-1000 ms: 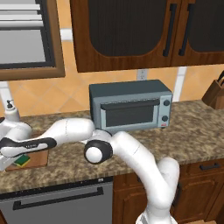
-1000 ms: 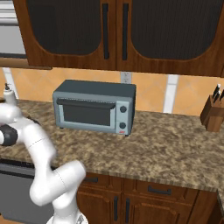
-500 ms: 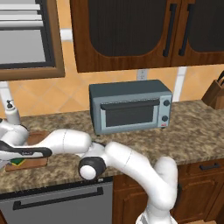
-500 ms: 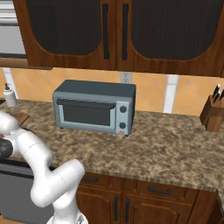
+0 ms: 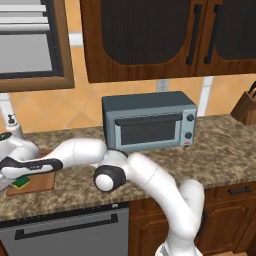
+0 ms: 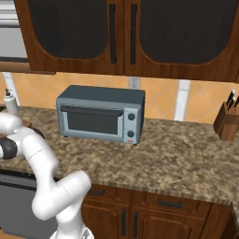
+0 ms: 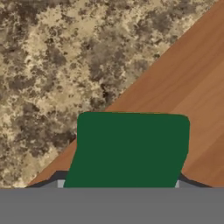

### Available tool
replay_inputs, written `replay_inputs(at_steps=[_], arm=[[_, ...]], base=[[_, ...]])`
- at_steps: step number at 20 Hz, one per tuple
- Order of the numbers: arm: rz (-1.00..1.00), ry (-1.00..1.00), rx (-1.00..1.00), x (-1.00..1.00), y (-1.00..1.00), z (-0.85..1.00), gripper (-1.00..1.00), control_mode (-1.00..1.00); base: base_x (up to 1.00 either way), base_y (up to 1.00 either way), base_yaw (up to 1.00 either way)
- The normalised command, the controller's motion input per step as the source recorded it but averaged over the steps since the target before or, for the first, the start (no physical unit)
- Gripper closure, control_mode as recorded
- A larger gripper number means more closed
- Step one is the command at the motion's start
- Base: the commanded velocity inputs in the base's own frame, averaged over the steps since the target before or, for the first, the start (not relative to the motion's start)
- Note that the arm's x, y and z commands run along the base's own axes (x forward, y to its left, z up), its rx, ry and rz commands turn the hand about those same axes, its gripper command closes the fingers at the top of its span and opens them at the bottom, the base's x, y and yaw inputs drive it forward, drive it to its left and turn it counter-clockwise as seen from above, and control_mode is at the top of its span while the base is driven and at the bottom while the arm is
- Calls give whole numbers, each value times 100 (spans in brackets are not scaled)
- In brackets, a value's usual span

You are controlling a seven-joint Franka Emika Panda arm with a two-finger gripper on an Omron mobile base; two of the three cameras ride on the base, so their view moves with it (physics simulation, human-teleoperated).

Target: Pick up the sponge from the counter and clean the cutting board by briefly scrubbing or pressing down on the cutting board. Once finished, release the sponge.

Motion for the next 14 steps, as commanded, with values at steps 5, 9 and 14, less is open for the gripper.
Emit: replay_inputs(at_steps=[5,9,14], arm=[[0,0,-4,73,22,-42,100,-100],[0,0,-10,76,9,-9,100,-100],[-4,4,-18,100,0,-9,100,-100]], base=[[0,0,0],[0,0,0],[0,0,0]])
